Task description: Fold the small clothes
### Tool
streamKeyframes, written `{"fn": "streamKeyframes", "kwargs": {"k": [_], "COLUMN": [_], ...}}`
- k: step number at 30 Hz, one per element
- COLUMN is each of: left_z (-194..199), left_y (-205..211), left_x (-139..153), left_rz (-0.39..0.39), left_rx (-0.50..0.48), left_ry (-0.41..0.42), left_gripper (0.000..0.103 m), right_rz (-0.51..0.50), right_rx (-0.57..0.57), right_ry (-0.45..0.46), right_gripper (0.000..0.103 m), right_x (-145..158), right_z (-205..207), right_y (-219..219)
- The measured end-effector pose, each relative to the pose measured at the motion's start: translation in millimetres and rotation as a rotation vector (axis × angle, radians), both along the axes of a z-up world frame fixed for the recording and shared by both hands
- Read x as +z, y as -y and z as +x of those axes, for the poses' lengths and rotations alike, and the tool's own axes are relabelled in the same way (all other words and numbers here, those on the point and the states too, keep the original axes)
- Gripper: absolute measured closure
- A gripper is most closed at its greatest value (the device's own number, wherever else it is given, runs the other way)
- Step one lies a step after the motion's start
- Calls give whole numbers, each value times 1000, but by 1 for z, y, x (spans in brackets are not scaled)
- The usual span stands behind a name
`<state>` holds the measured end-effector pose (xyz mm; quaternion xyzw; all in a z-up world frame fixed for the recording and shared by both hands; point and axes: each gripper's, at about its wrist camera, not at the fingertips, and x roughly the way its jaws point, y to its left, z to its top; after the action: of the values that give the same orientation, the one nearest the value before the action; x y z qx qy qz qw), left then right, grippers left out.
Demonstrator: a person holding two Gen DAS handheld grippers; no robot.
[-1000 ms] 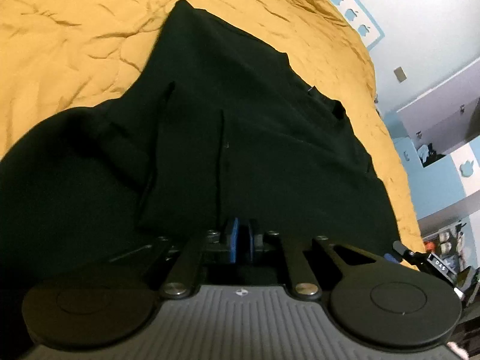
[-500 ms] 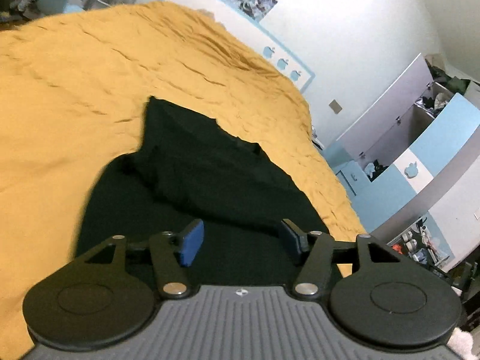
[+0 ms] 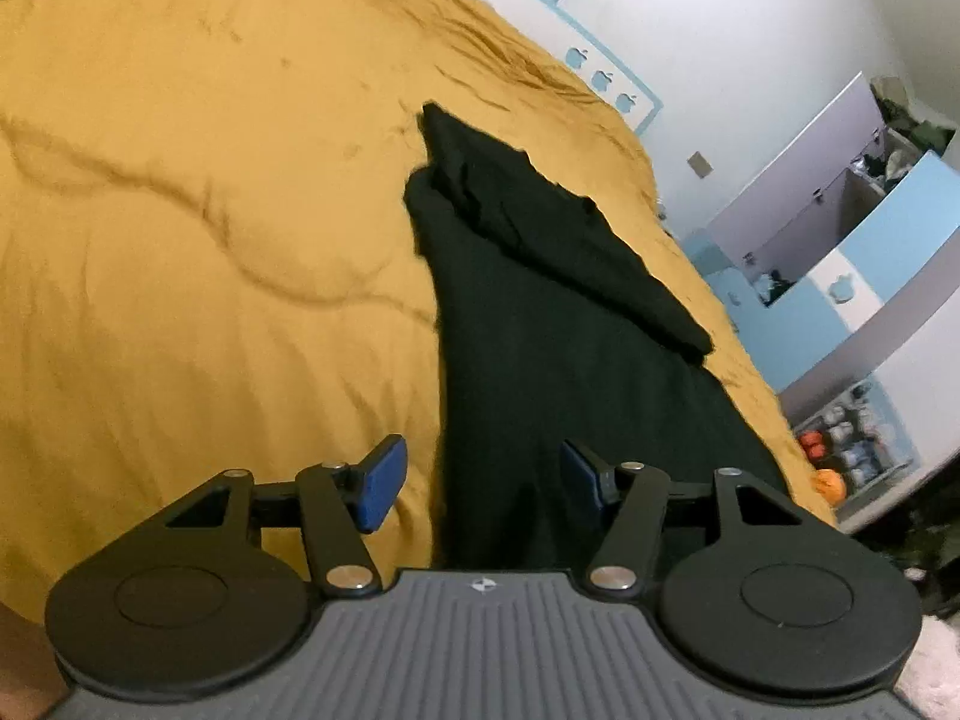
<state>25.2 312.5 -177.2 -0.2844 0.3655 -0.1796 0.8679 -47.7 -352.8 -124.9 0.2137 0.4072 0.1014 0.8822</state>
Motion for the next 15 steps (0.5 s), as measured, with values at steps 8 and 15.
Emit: {"fn": "streamKeyframes", "kwargs": {"k": [8, 15], "left_z": [2, 10], "left_y": [8, 33], "left_x": [-36, -44], "left_rz": [-190, -209], "left_rx": [-97, -183], "left_ry": [-52, -62], "left_gripper": [35, 34], "right_rz": [157, 190], "right_rx": [39, 115], "right_ry": [-48, -45], "right_gripper": [40, 33], "right_x": [-25, -28], "right_z": [-3, 2], "right_y": [7, -7]}}
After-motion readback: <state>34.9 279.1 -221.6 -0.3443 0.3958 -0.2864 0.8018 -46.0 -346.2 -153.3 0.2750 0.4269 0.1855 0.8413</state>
